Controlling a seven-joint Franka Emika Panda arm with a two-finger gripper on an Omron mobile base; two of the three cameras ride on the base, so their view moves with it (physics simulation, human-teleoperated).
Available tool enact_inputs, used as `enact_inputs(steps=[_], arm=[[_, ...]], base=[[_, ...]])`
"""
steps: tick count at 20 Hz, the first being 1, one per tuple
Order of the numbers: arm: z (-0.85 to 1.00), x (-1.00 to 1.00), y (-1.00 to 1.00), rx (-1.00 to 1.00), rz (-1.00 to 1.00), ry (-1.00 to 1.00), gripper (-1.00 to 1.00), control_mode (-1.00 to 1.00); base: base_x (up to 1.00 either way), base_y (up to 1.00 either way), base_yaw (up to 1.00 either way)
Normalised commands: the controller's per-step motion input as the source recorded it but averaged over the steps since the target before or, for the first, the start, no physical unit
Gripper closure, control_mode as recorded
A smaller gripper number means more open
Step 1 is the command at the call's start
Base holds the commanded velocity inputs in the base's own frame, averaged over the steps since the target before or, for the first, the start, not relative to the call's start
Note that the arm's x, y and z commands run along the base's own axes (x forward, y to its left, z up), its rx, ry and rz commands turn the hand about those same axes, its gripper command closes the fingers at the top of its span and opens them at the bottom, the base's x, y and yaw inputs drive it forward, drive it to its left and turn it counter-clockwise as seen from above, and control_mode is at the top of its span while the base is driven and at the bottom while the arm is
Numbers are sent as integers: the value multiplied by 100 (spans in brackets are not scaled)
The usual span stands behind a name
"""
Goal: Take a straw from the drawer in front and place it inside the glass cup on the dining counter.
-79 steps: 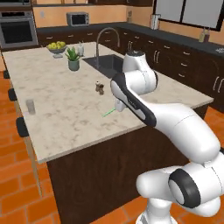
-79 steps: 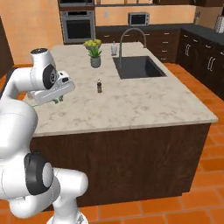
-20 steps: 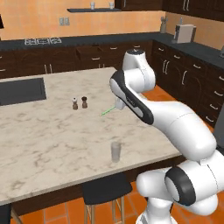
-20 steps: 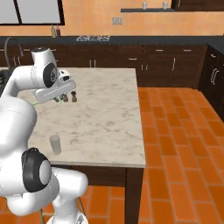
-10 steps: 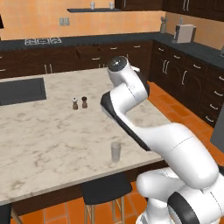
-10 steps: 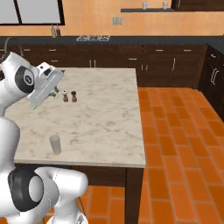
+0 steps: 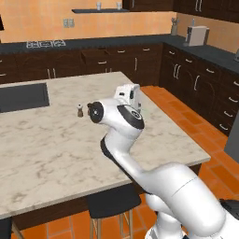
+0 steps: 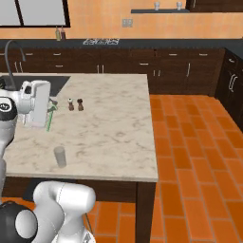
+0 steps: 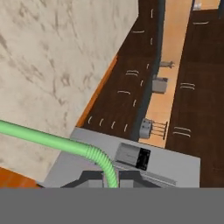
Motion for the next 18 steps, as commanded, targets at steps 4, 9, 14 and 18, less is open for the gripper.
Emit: enact_inputs(steps=[4, 9, 14, 18], arm=[[-14, -20, 60, -35, -21, 0, 100, -100], [-24, -18, 35, -25, -20, 0, 100, -100], [-19, 0, 22, -17, -18, 0, 100, -100], [-26, 6, 3, -10, -18, 0, 100, -100]], base=[[0, 0, 0], [0, 0, 0], [0, 0, 0], [0, 0, 0]])
